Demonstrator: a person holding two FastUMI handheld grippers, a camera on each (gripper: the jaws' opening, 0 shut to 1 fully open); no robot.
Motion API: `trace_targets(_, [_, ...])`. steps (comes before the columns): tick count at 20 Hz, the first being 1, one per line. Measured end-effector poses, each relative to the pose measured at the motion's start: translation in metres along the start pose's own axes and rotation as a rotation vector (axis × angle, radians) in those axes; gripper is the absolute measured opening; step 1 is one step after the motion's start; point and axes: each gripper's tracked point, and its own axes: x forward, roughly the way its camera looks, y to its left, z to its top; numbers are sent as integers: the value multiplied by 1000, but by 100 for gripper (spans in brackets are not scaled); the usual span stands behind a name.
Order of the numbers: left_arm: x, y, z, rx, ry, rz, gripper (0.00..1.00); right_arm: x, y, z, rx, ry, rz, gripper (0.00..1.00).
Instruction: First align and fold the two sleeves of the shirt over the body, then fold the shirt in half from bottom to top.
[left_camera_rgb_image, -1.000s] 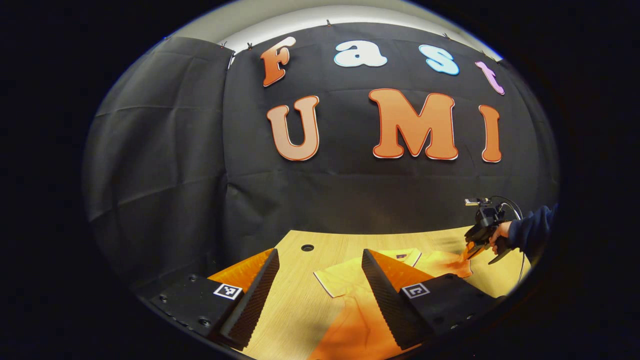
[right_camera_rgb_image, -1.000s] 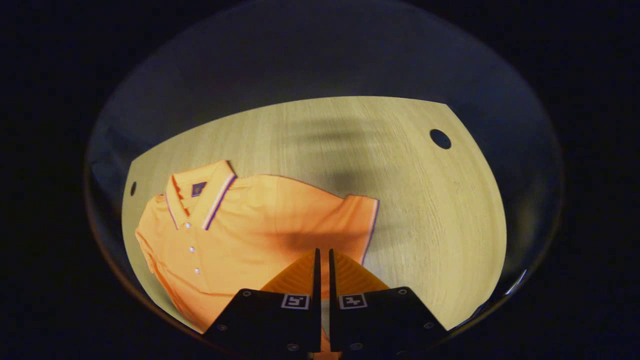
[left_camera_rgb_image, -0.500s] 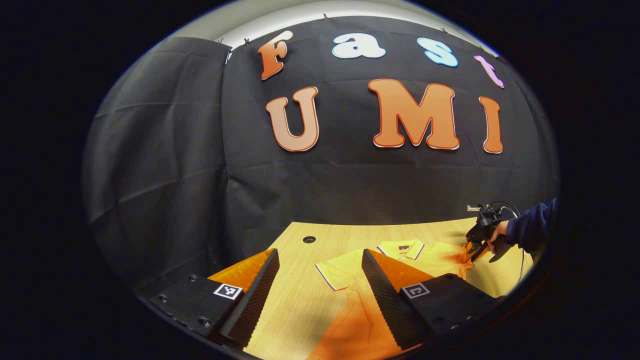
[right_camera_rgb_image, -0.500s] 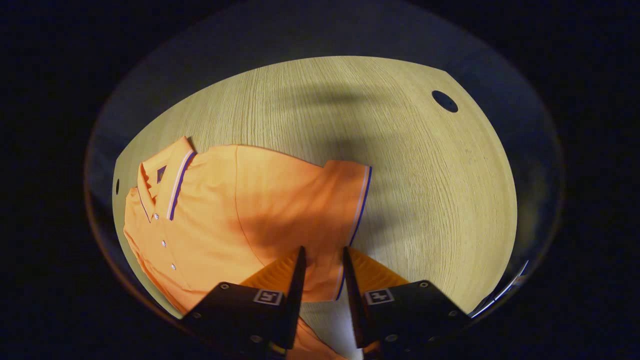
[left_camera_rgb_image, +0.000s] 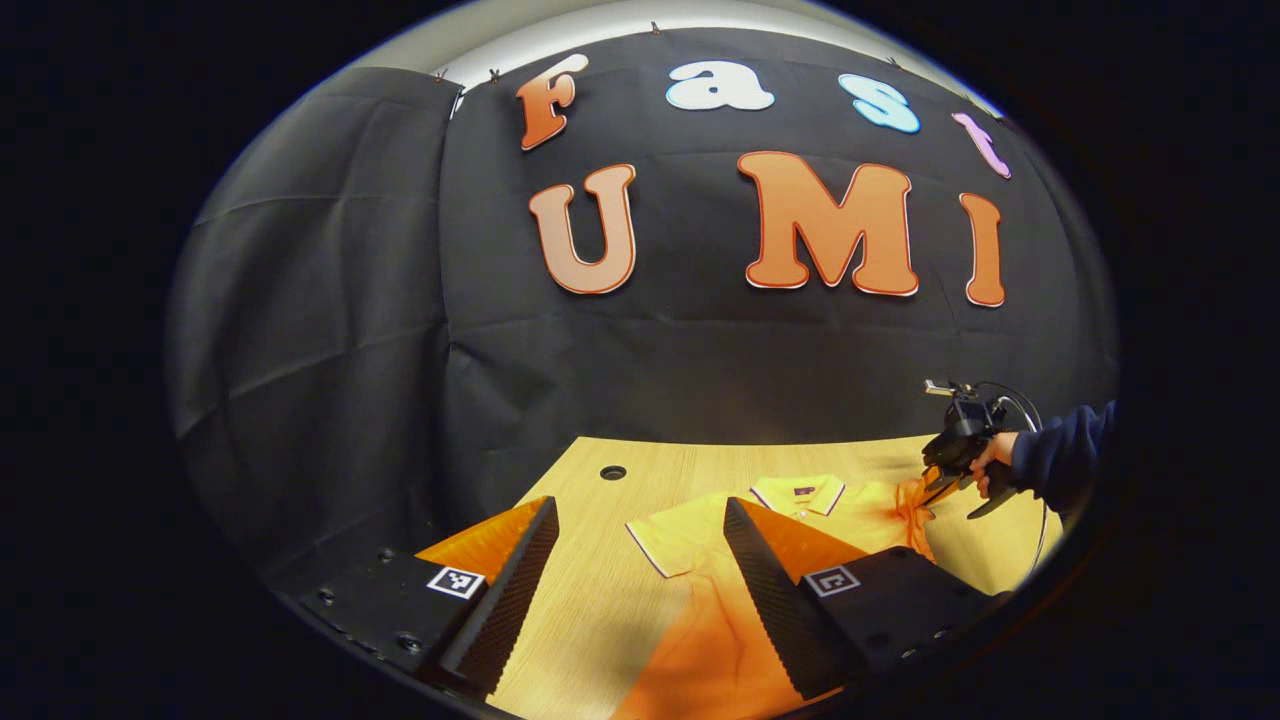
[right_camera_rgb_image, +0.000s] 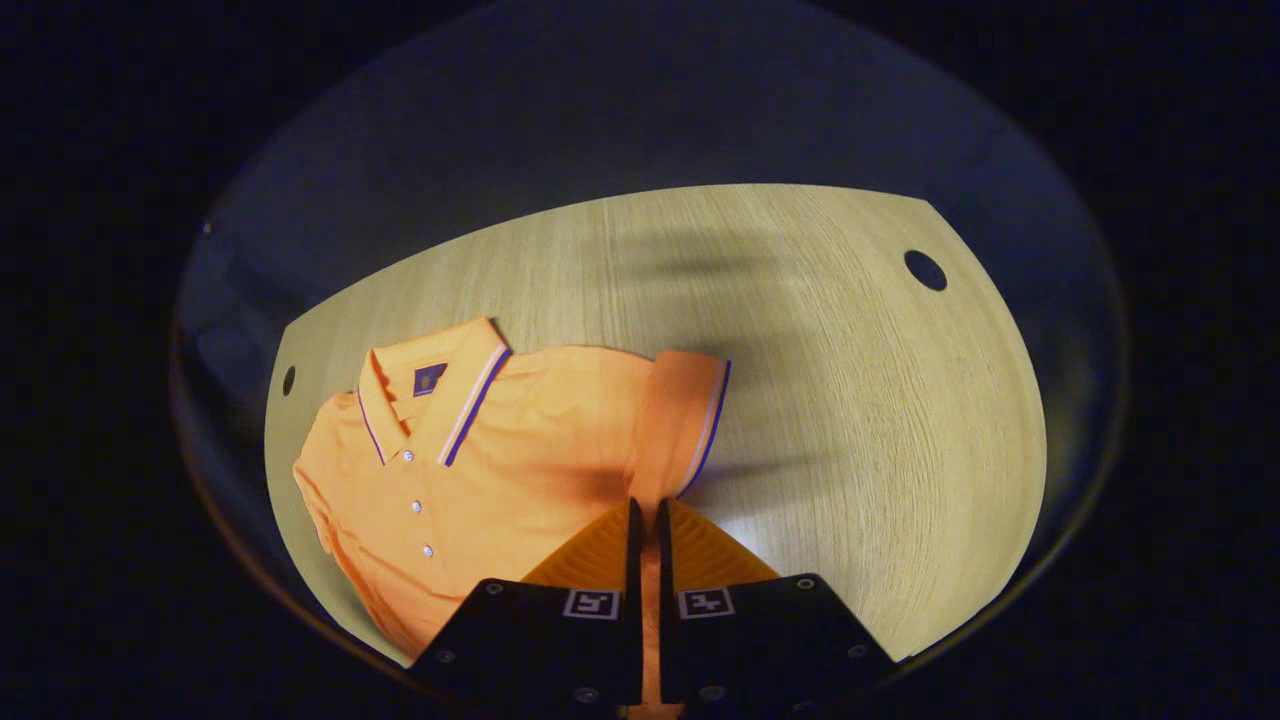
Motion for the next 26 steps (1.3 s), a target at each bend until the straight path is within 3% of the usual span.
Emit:
trace_targets(4, [1,1,0,-22,-1,13,100,-12,42,8,-24,-47,78,7])
trace_targets(6, [2,1,-1,-26,2,25,100,-15,55,-2,-26,-18,98,7])
trace_targets(7, [2,1,0,-26,5,29,100,-16,62,-5,-36,-7,115,27])
trace_targets(9, [2,2,-1,-29,6,37,100,-24,79,-6,-60,-25,171,34])
trace_targets(11, [4,0,-1,-39,21,33,99,-35,85,-3,-67,-44,212,35])
trace_targets(13, [3,-1,-9,-68,84,19,100,-51,74,4,-95,-102,196,42])
trace_targets(16, [4,-8,-27,-116,189,-31,100,-84,69,16,-151,-224,216,74])
trace_targets(18, [32,-14,-49,-158,320,-63,100,-117,63,15,-164,-313,240,85])
trace_targets(22, [81,-21,-79,-192,493,-115,98,-152,54,7,-135,-392,228,90])
trace_targets(26, [136,-15,-122,-228,690,-117,98,-185,36,6,-74,-484,166,93])
